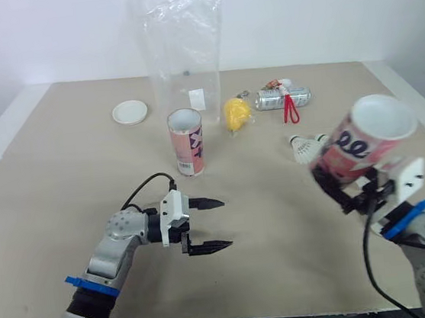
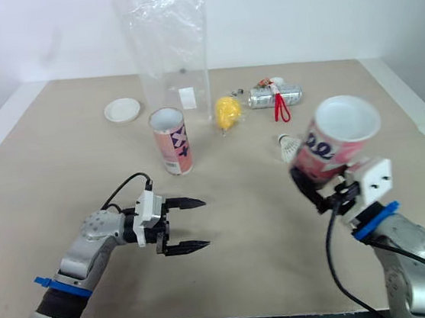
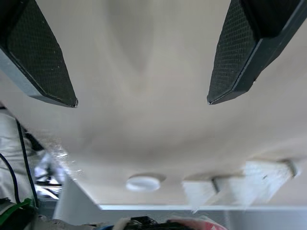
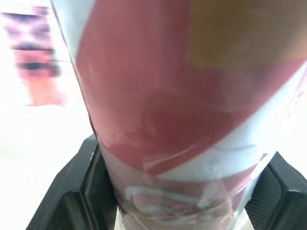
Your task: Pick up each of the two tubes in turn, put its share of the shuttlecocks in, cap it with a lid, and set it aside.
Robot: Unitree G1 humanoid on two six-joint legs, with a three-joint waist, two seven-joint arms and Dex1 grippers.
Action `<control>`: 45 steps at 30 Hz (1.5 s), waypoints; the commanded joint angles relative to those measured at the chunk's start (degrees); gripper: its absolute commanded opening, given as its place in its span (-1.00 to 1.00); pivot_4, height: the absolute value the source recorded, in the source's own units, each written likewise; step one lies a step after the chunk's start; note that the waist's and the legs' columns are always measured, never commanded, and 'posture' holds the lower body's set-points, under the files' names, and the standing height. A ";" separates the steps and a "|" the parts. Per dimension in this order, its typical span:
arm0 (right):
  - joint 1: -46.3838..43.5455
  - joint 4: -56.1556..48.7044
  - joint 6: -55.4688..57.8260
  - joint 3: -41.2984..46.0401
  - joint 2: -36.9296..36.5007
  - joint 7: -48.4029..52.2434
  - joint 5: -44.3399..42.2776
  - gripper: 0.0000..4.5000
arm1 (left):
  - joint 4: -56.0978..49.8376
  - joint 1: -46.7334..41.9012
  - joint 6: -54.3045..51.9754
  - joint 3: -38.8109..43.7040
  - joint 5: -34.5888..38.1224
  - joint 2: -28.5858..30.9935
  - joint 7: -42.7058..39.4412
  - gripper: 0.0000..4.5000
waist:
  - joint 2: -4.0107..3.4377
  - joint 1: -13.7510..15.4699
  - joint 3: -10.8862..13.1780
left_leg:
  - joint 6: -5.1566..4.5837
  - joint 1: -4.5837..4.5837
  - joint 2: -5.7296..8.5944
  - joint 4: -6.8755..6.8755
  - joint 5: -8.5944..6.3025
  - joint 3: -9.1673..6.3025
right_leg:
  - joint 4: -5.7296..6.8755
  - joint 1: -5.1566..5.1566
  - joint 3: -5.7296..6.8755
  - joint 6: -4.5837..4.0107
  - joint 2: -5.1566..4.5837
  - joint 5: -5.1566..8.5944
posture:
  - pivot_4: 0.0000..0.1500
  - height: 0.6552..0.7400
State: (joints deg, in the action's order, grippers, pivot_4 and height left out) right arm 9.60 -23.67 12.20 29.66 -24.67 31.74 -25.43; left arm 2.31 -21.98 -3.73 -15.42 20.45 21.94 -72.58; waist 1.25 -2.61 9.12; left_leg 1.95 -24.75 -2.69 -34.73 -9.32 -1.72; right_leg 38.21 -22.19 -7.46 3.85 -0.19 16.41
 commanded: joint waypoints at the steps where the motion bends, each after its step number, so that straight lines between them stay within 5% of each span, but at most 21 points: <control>1: 2.33 1.14 -0.49 9.44 1.09 -6.56 -1.49 0.42 | -0.86 -0.82 -0.76 -1.71 1.14 -1.15 -1.98 1.00 | -0.07 0.00 -0.02 | 0.00 0.00 0.00 0.01 0.00 0.00 | 0.00 0.00 0.00 0.00 0.00 0.01 | 1.00 1.00; 24: -10.98 42.56 -2.83 10.75 -10.39 -7.61 1.08 0.42 | -8.41 4.57 -2.87 -0.85 0.59 1.06 3.66 1.00 | -0.76 -0.26 0.06 | -0.29 0.10 0.08 0.00 0.15 0.19 | -0.01 0.06 -0.22 0.11 -0.05 -0.14 | 1.00 1.00; 27: -11.00 43.06 -2.86 10.10 -10.20 -6.90 0.91 0.42 | -8.57 4.59 -2.94 -0.77 0.72 1.32 4.02 1.00 | -0.75 -0.25 0.06 | -0.29 0.11 0.08 -0.01 0.16 0.18 | -0.01 0.08 -0.21 0.09 -0.04 -0.15 | 1.00 1.00; 31: -11.07 43.02 -2.92 9.99 -9.88 -6.59 0.59 0.96 | -8.39 4.50 -2.91 -0.72 0.80 1.45 4.40 1.00 | -0.75 -0.25 0.06 | -0.29 0.11 0.08 -0.04 0.16 0.18 | -0.04 0.10 -0.23 0.01 -0.05 -0.11 | 1.00 1.00; 45: 1.75 26.82 0.16 13.09 -6.43 -8.96 -2.97 0.96 | -6.16 2.69 -2.50 -1.22 0.76 1.32 3.48 1.00 | -0.78 -0.13 0.06 | -0.27 0.09 0.08 0.01 0.14 0.13 | -0.03 0.10 -0.19 0.04 -0.04 -0.07 | 1.00 1.00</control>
State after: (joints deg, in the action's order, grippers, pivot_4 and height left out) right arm 10.31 7.24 11.90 40.28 -31.10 23.54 -26.89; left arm -3.53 -18.51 -6.68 -17.34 20.41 23.36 -68.44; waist 0.47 -2.74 9.18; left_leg 1.67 -24.65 -2.60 -34.73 -9.18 -1.58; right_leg 38.18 -22.10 -7.66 3.74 -0.24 16.42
